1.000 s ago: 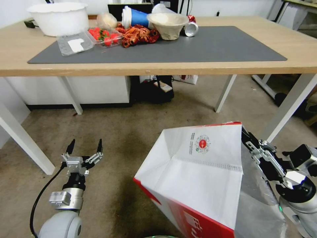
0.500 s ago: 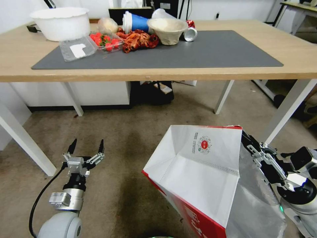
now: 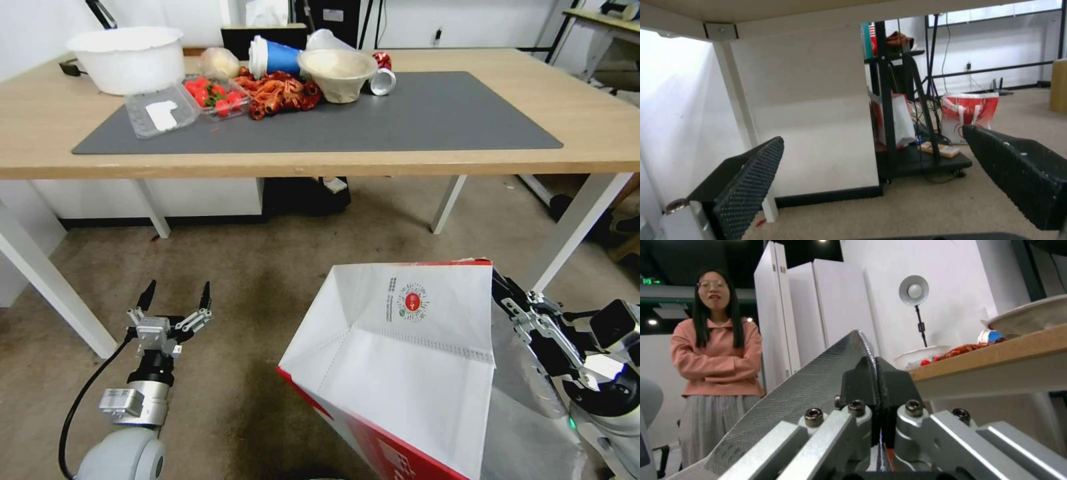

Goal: Pick up the food delivery bag from the floor and place it on the table.

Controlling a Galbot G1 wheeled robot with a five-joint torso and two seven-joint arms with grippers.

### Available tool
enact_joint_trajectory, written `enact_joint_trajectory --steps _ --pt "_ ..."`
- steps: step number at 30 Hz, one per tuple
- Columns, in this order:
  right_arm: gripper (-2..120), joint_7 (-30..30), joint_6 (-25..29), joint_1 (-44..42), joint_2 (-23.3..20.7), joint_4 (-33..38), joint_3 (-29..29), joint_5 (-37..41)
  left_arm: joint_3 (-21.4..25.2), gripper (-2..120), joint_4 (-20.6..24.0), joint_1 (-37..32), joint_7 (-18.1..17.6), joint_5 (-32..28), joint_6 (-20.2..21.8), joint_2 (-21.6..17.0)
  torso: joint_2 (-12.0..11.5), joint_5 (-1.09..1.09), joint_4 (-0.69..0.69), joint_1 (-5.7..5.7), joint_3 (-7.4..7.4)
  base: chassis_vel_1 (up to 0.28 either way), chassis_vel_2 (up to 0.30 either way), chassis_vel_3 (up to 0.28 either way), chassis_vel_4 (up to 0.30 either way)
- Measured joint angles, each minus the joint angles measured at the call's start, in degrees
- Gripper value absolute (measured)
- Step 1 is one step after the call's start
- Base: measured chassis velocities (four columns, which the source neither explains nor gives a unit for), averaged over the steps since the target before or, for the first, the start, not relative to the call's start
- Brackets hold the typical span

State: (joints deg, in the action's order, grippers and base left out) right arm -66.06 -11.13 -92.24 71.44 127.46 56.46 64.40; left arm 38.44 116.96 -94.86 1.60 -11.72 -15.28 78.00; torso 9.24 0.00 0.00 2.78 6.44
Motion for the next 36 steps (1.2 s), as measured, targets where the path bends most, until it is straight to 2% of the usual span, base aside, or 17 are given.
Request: enact_joint_trajectory --steps 20,36 --pt "0 -1.62 -0.07 -0.1 0.55 -0.79 0.58 -0.37 0.2 100 0.56 -0.5 -0.49 0.99 0.8 0.19 4.61 0.0 0.0 0.98 3.64 0.0 0.0 0.0 0.0" --pt "0 -2.13 -0.05 0.11 0.75 -1.45 1.11 -0.87 1.63 100 2.78 -2.42 -1.79 2.46 4.23 -0.02 8.28 0.01 0.0 2.01 6.31 0.0 0.0 0.0 0.0"
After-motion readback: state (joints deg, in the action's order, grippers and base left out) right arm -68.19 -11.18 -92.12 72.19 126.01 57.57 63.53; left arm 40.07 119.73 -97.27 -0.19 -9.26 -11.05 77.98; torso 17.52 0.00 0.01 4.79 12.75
